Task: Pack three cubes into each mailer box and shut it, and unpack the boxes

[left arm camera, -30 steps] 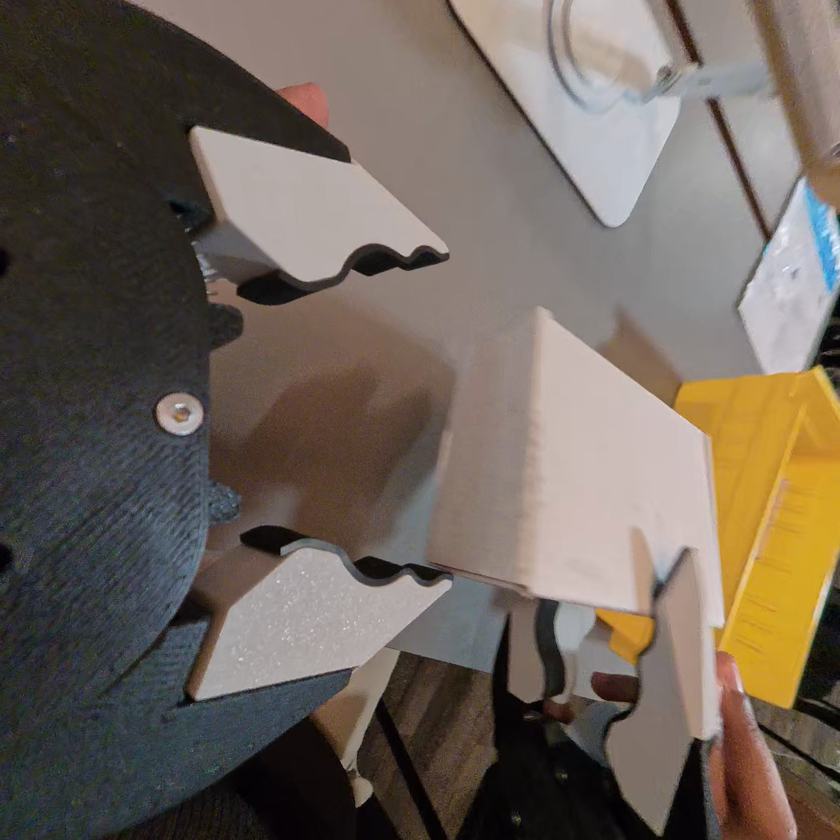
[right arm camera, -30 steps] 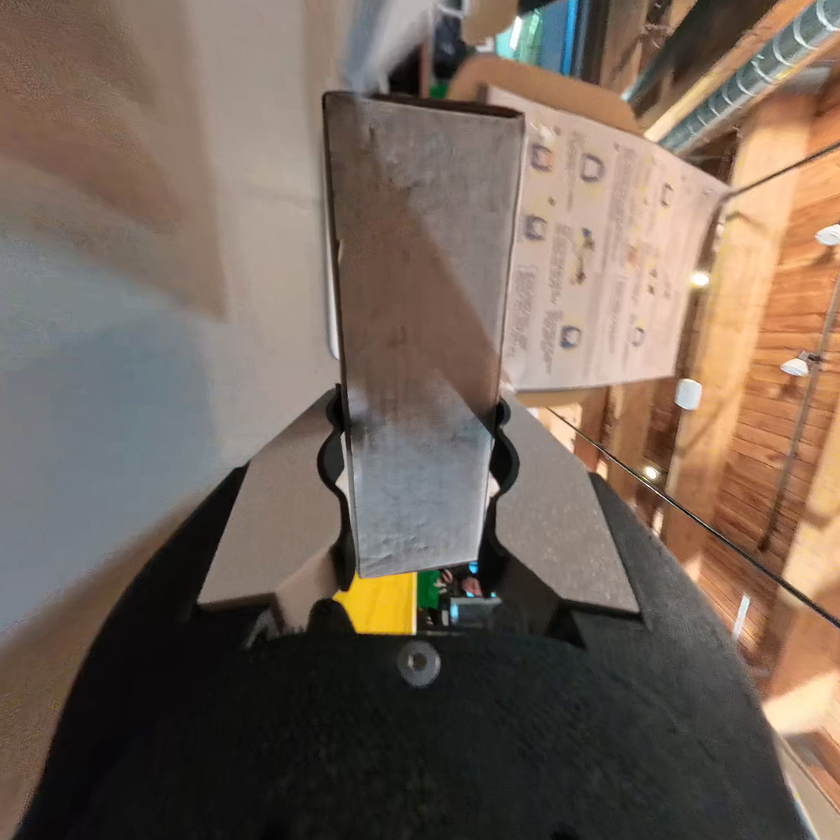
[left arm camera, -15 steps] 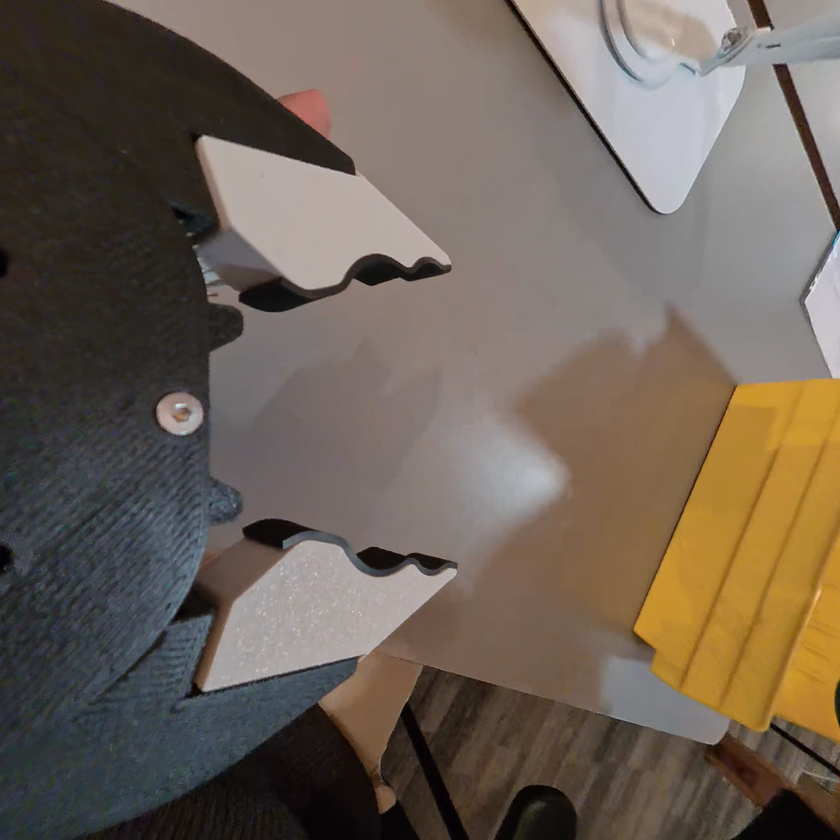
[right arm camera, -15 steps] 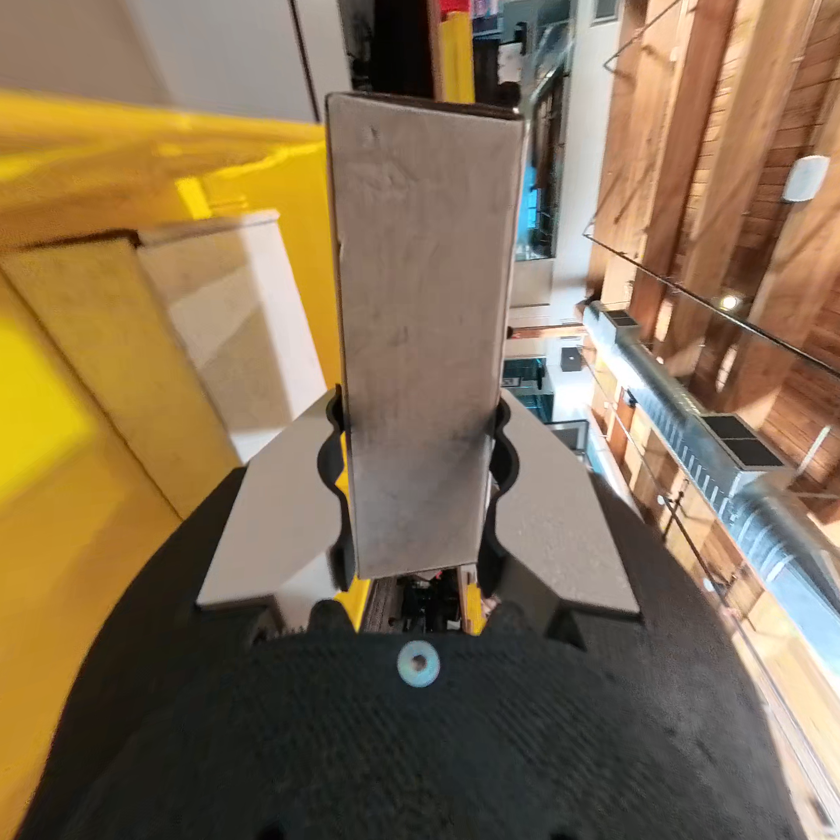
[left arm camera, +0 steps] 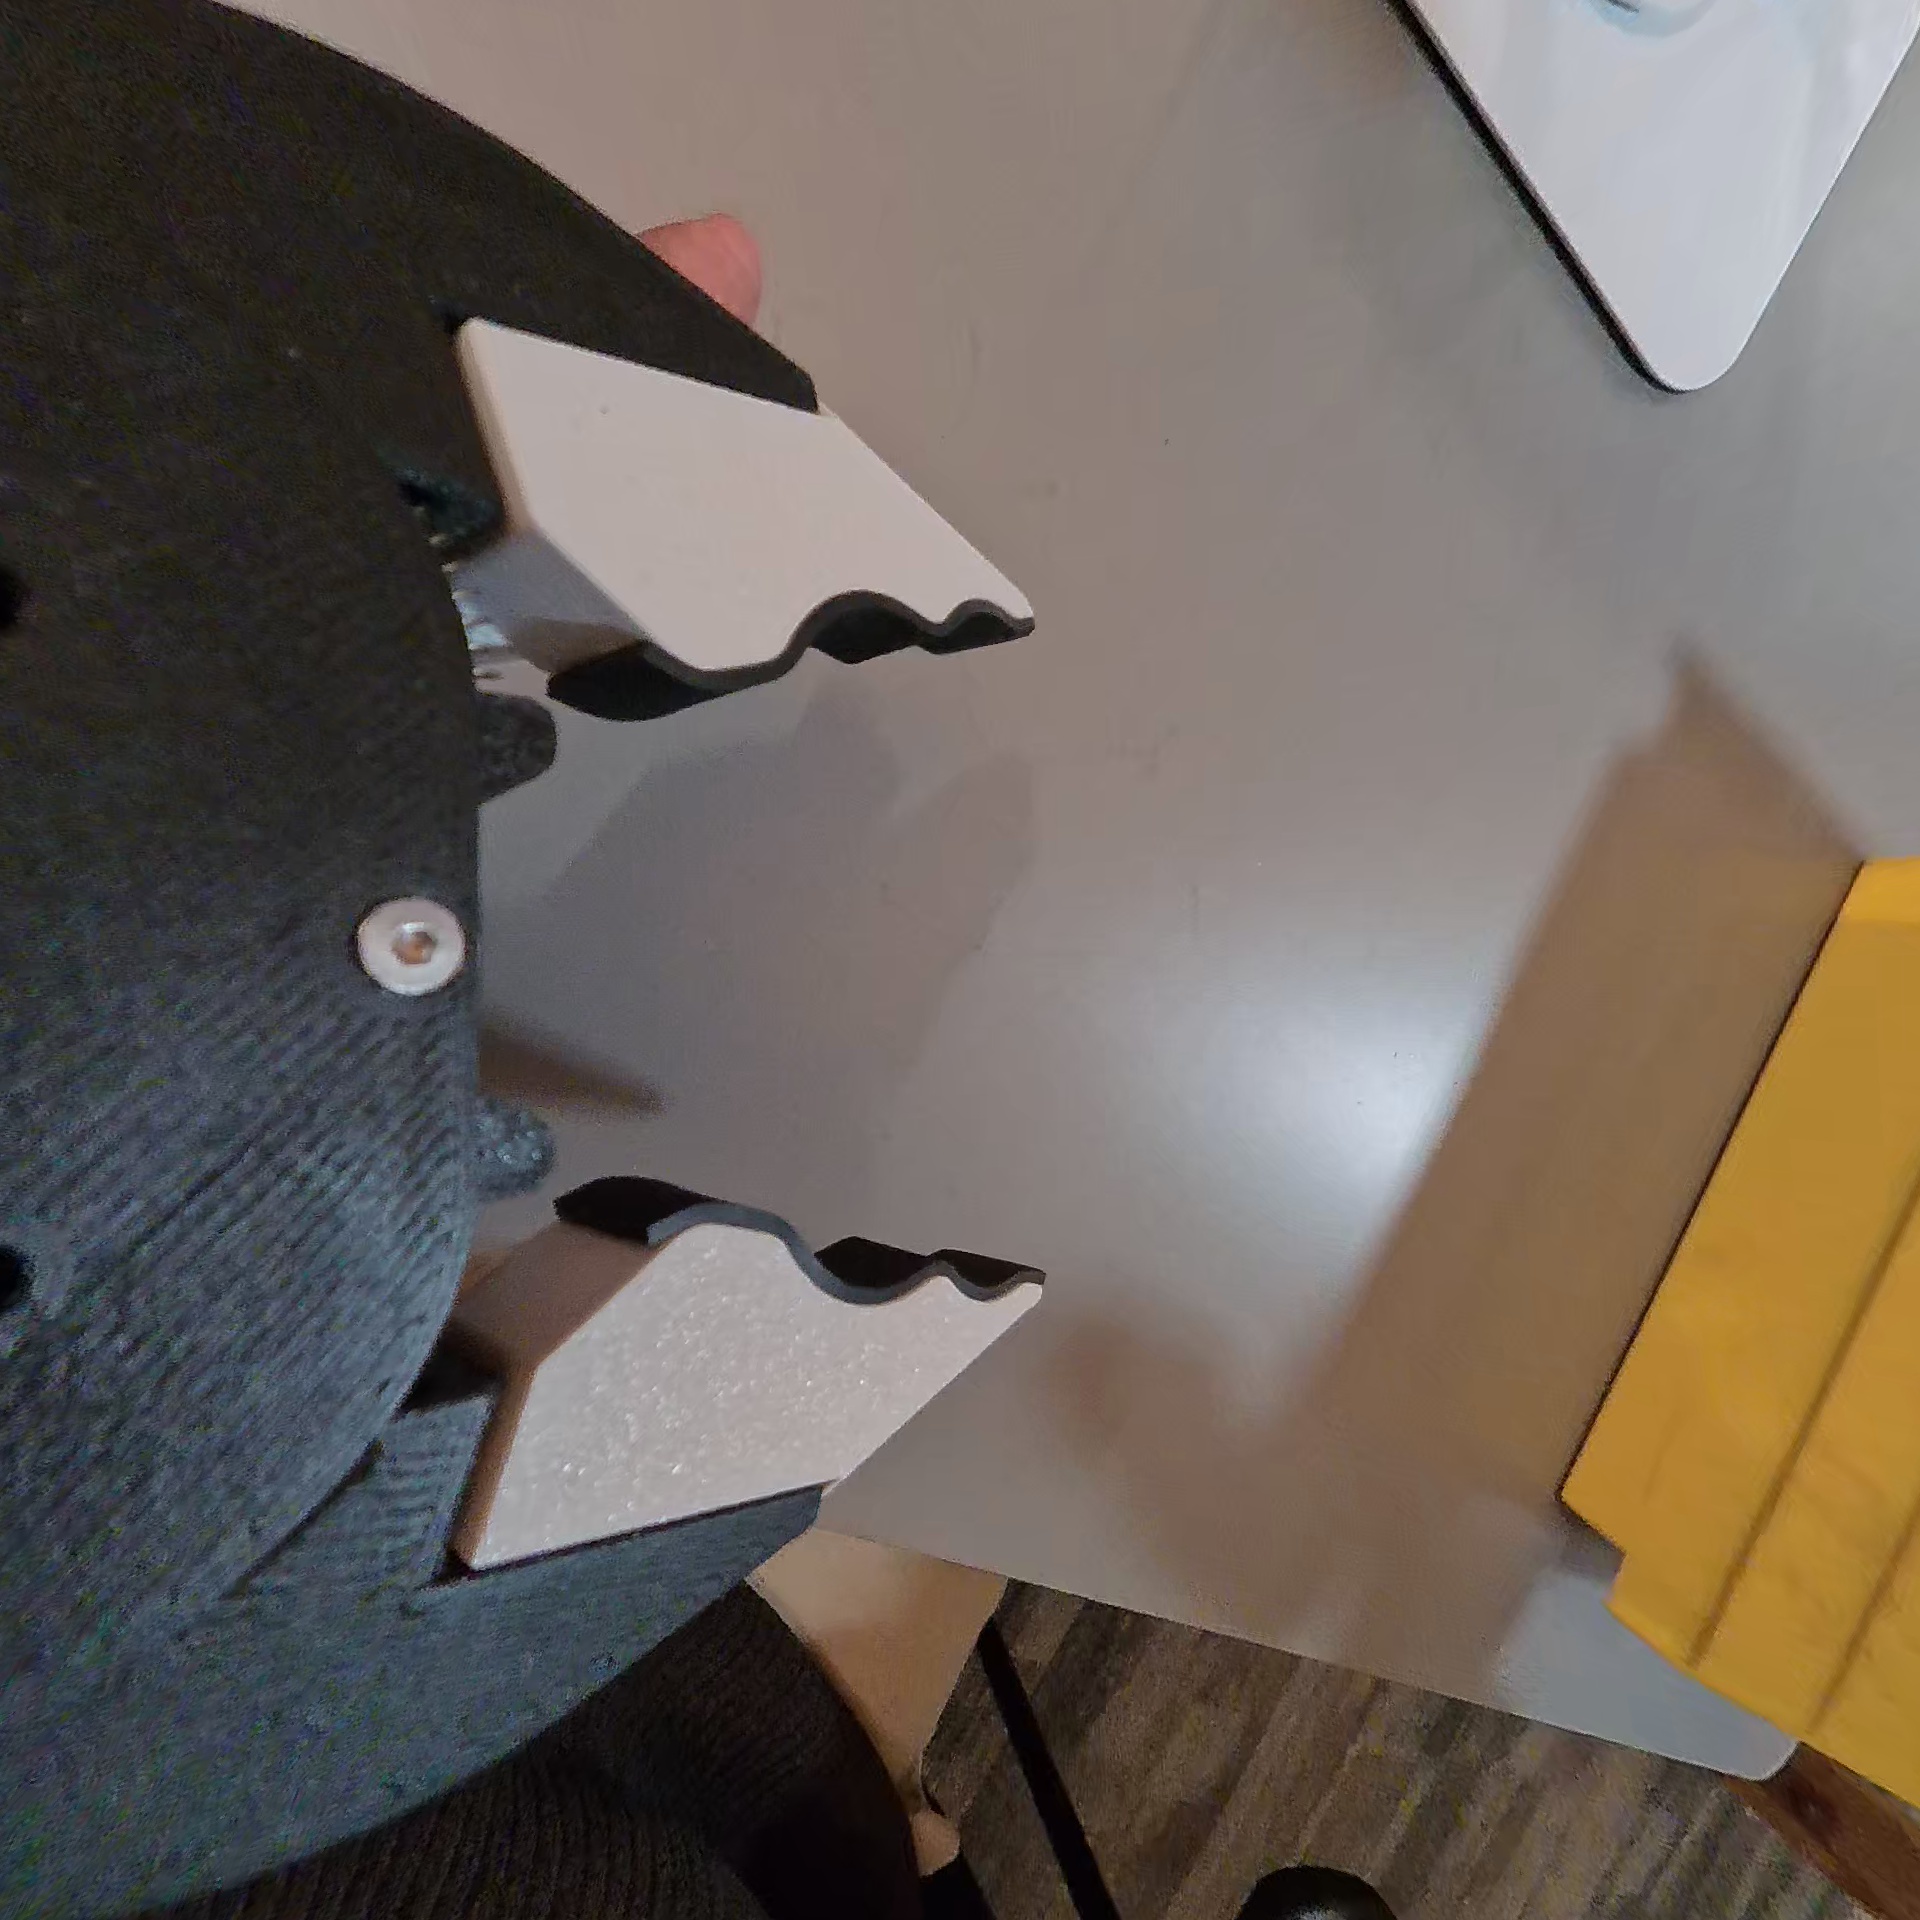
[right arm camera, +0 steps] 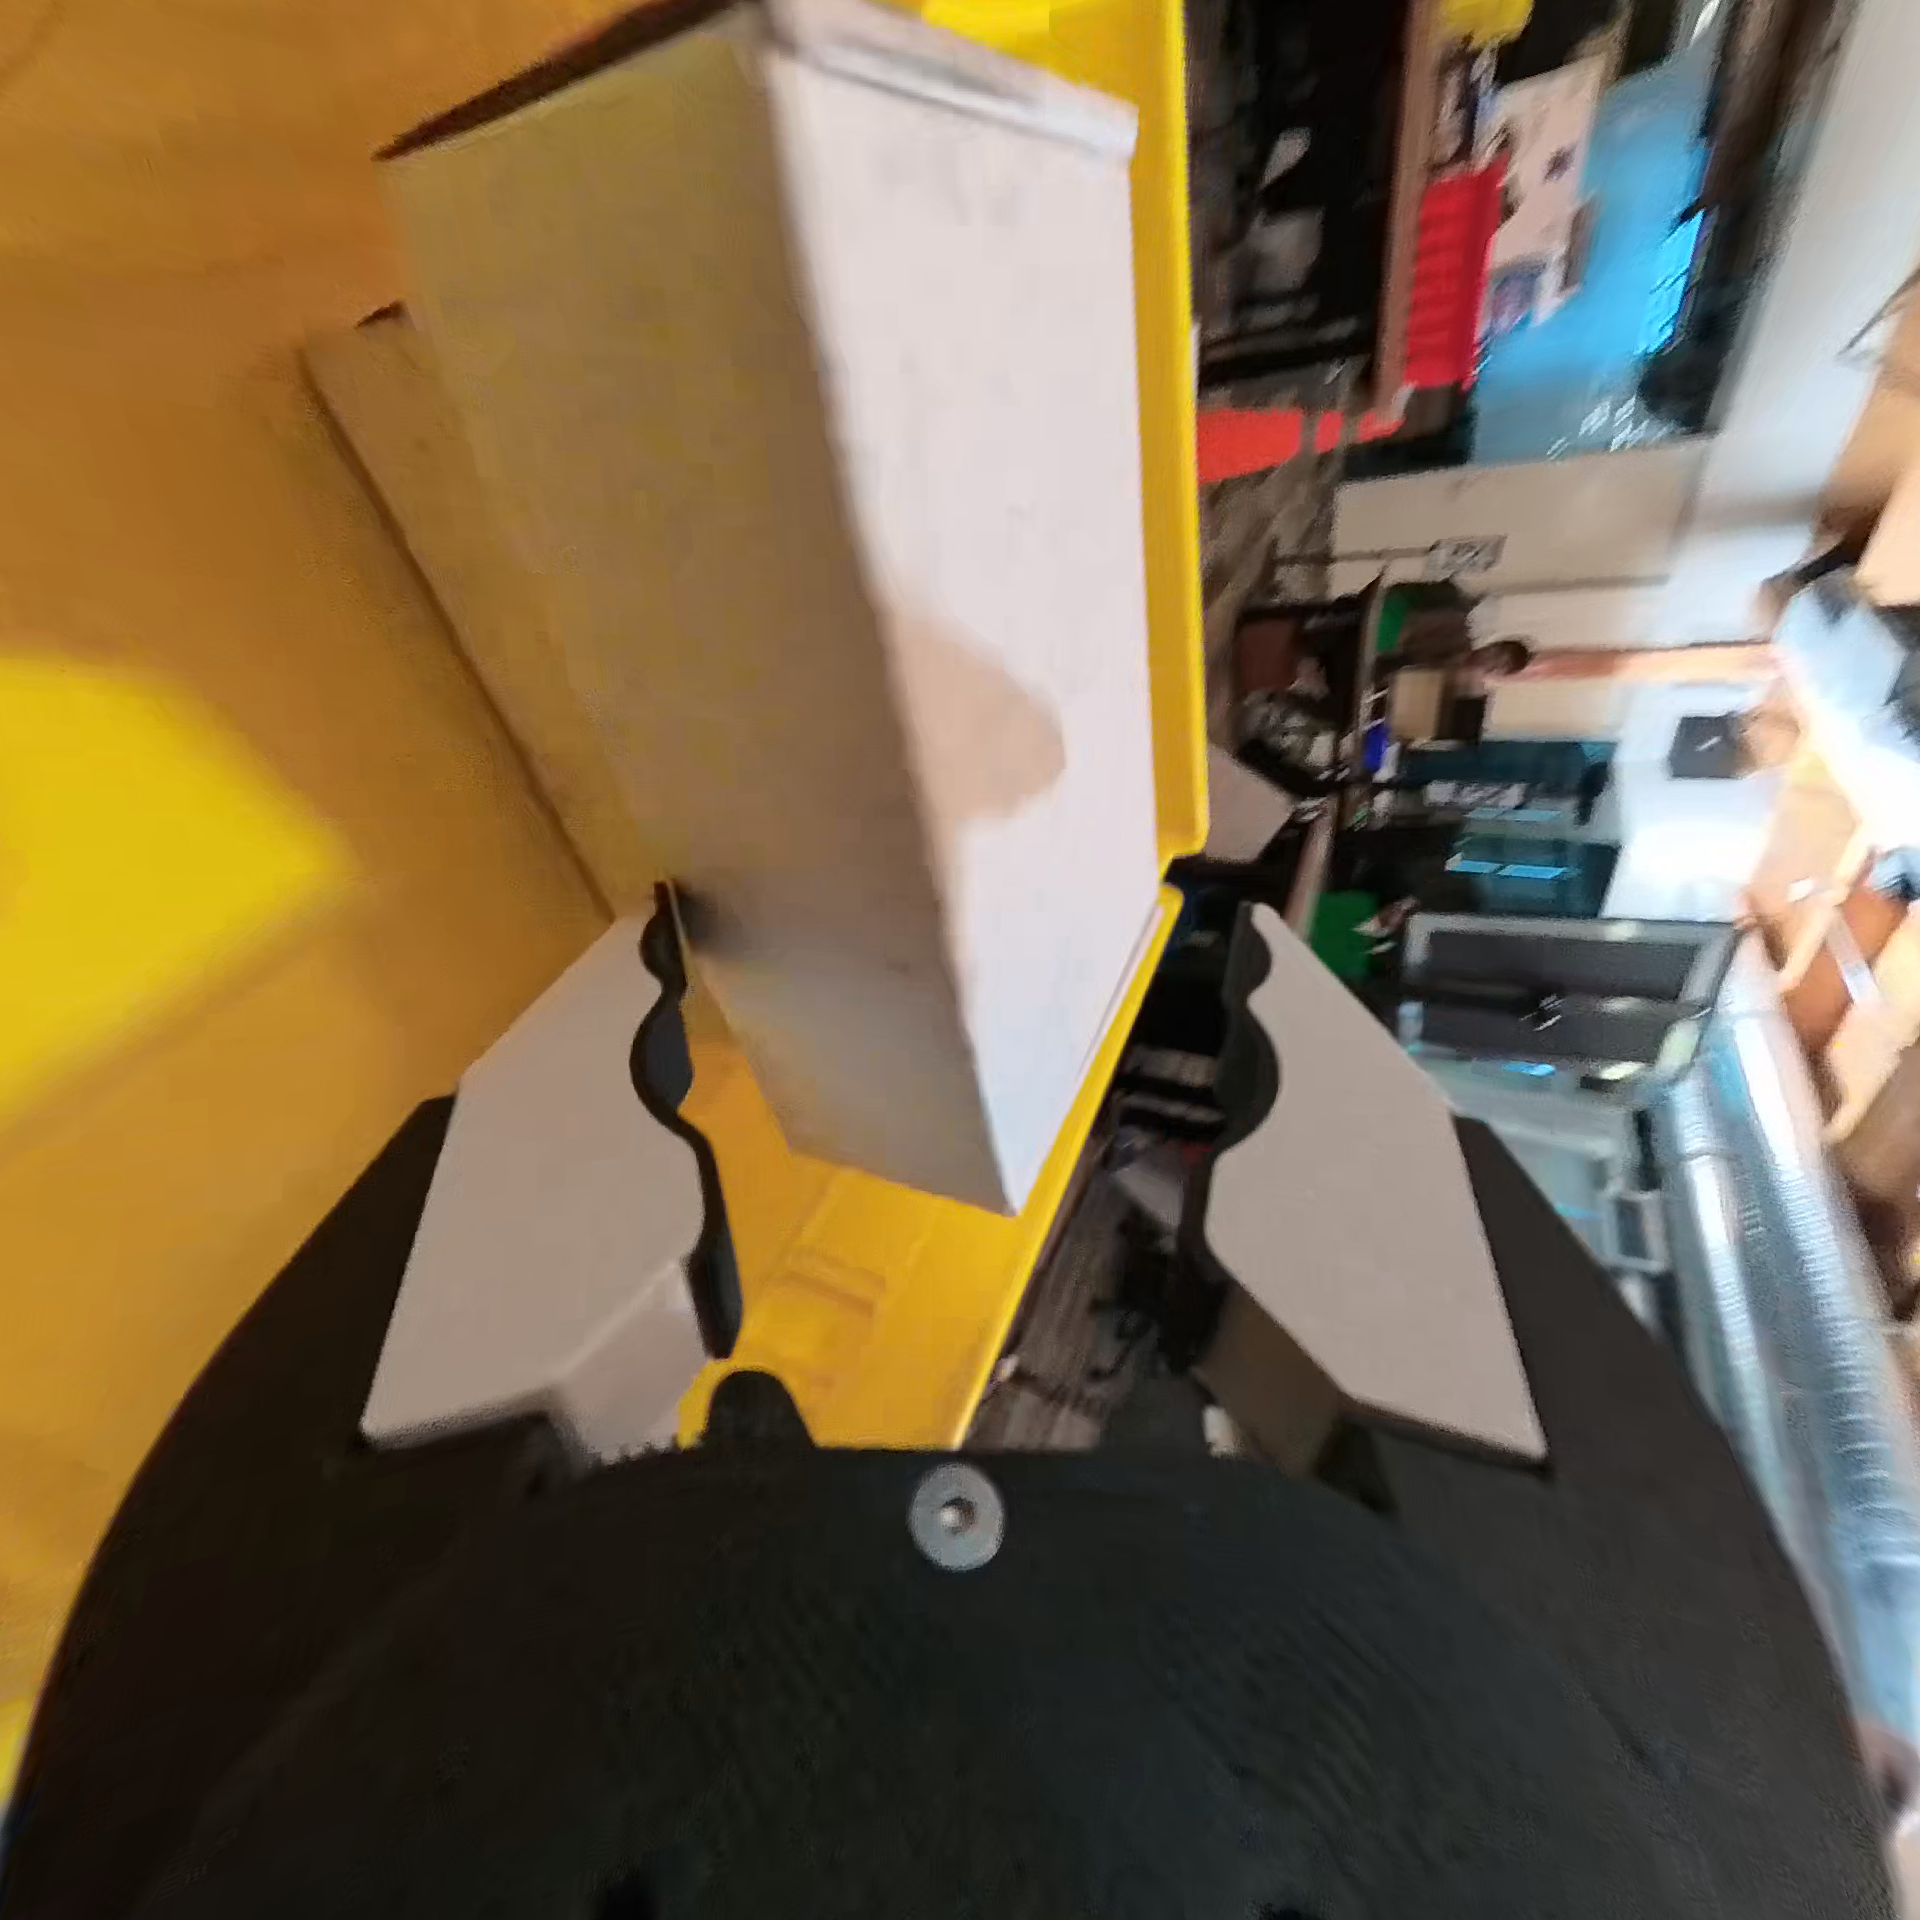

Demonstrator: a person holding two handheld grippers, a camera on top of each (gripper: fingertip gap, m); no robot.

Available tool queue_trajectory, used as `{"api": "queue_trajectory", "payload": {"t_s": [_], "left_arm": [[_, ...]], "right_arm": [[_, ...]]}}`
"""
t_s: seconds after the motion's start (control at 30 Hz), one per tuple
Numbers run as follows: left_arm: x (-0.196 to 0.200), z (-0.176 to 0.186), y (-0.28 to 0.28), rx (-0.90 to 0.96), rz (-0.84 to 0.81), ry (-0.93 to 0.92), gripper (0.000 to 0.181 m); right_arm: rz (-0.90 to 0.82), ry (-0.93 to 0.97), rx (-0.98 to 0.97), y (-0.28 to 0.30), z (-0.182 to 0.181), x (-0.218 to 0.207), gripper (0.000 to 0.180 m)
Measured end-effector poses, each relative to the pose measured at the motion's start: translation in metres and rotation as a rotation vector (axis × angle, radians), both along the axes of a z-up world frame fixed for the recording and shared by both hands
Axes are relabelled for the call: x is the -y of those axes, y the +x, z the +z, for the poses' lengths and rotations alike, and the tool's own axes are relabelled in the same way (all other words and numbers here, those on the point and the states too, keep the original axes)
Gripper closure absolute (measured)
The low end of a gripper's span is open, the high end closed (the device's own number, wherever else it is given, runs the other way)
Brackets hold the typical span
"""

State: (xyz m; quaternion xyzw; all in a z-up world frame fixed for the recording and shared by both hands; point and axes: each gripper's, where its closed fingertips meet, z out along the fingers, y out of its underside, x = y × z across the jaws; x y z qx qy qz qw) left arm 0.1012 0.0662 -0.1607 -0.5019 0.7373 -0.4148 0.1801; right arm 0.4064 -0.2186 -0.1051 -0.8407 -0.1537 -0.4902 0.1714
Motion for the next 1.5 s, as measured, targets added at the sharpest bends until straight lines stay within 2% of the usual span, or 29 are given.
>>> {"api": "queue_trajectory", "payload": {"t_s": [0.03,0.17,0.2,0.23,0.27,0.33,0.4,0.5,0.8,0.97,1.13,1.23,1.5], "left_arm": [[0.0,-0.002,0.0,-0.005,-0.002,0.003,0.066],[0.002,-0.005,-0.002,-0.013,-0.013,0.014,0.066],[0.002,-0.005,-0.002,-0.012,-0.014,0.017,0.067],[0.002,-0.004,-0.002,-0.01,-0.014,0.018,0.067],[0.002,-0.003,-0.002,-0.007,-0.013,0.018,0.067],[0.003,-0.002,-0.002,-0.002,-0.012,0.016,0.067],[0.004,-0.003,-0.002,-0.003,-0.01,0.016,0.067],[0.007,-0.006,-0.001,-0.014,-0.013,0.02,0.067],[0.005,-0.004,0.001,0.001,0.022,0.056,0.067],[-0.002,-0.006,-0.002,-0.001,0.036,0.05,0.067],[-0.005,-0.009,-0.002,-0.011,0.044,0.032,0.068],[-0.004,-0.01,-0.001,-0.013,0.039,0.036,0.069],[0.0,-0.011,-0.001,-0.012,0.029,0.052,0.069]], "right_arm": [[-0.034,0.02,-0.022,-0.002,0.0,0.006,0.076],[-0.146,0.15,-0.073,-0.013,0.011,0.03,0.074],[-0.173,0.174,-0.085,-0.016,0.012,0.036,0.077],[-0.189,0.193,-0.092,-0.021,0.013,0.04,0.087],[-0.18,0.216,-0.102,-0.027,0.015,0.041,0.103],[-0.044,0.24,-0.202,-0.055,0.013,0.028,0.18],[0.085,0.288,-0.336,-0.08,0.009,0.01,0.18],[0.092,0.3,-0.461,-0.081,0.001,-0.007,0.18],[0.057,0.297,-0.495,-0.042,-0.009,-0.036,0.18],[-0.046,0.23,-0.471,-0.031,-0.014,-0.012,0.18],[-0.145,0.26,-0.479,-0.013,-0.011,0.015,0.18],[-0.155,0.272,-0.501,-0.01,-0.01,0.017,0.18],[-0.188,0.283,-0.419,0.003,-0.006,0.02,0.18]]}}
